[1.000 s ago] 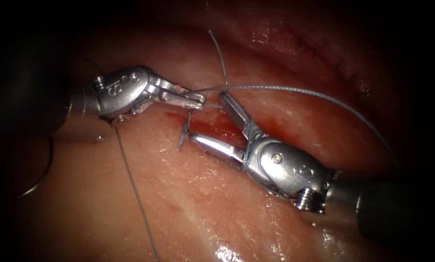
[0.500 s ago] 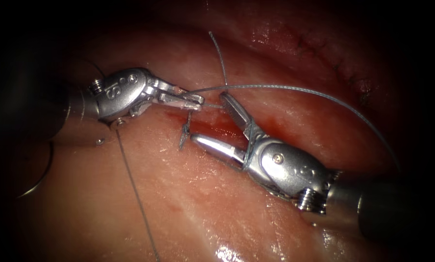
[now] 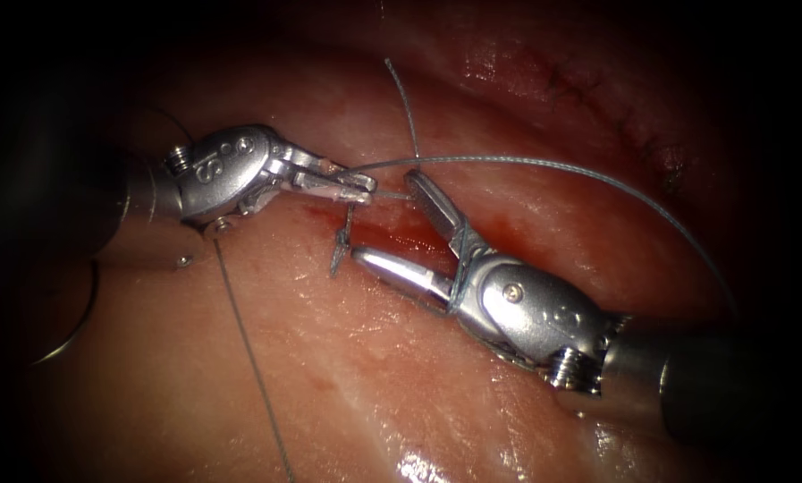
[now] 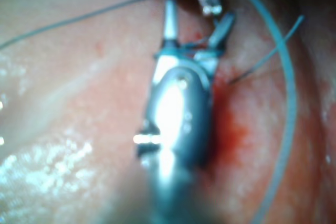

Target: Wound Closure

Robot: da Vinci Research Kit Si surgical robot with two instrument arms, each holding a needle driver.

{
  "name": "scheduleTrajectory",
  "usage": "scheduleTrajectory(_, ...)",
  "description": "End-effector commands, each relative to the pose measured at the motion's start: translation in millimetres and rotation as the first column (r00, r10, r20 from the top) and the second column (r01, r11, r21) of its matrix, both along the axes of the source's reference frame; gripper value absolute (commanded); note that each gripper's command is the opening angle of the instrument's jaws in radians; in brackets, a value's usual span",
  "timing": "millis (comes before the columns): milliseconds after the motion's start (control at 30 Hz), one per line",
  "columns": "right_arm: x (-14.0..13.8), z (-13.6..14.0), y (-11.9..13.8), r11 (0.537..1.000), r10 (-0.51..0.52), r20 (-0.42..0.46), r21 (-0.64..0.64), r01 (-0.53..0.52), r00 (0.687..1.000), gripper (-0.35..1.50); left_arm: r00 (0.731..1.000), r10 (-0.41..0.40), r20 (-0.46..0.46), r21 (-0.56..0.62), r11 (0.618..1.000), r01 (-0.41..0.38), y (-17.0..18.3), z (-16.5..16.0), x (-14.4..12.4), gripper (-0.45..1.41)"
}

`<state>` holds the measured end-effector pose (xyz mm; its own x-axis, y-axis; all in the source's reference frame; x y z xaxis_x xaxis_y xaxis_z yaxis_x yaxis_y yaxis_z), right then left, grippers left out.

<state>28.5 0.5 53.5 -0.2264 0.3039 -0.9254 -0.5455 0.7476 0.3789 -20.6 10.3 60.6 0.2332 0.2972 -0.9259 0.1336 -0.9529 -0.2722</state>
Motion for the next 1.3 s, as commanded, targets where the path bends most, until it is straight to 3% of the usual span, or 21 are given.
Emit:
scheduleTrajectory(33, 0.7, 0.6, -0.5, 1.0, -0.002, -0.002, 0.002, 0.002, 1.0, 1.08, 1.0, 0.002, 0.002, 0.001, 1.0, -0.002, -0.3, 0.8, -0.7, -0.45)
scheduleTrajectory(333, 0.7, 0.6, -0.5, 1.0, -0.002, -0.002, 0.002, 0.002, 1.0, 1.08, 1.0, 0.001, -0.005, 0.019, 1.0, -0.001, -0.4, 0.8, -0.7, -0.43)
scheduleTrajectory(733, 0.7, 0.6, -0.5, 1.0, -0.002, -0.002, 0.002, 0.002, 1.0, 1.08, 0.999, -0.023, -0.039, 0.023, 0.999, 0.023, -0.1, 0.6, 0.4, -0.05)
scheduleTrajectory(767, 0.7, 0.6, -0.5, 1.0, -0.002, -0.002, 0.002, 0.002, 1.0, 1.08, 0.999, -0.021, -0.037, 0.022, 1.0, 0.022, -0.2, 0.6, 0.4, -0.14)
scheduleTrajectory(800, 0.7, 0.6, -0.5, 1.0, -0.002, -0.002, 0.002, 0.002, 1.0, 1.08, 0.999, -0.017, -0.036, 0.021, 1.0, 0.018, -0.2, 0.6, 0.3, -0.45)
scheduleTrajectory(1300, 0.7, 0.6, -0.5, 1.0, -0.002, -0.002, 0.002, 0.002, 1.0, 1.08, 0.998, -0.045, -0.031, 0.054, 0.997, 0.047, -0.5, 0.8, 0.4, -0.45)
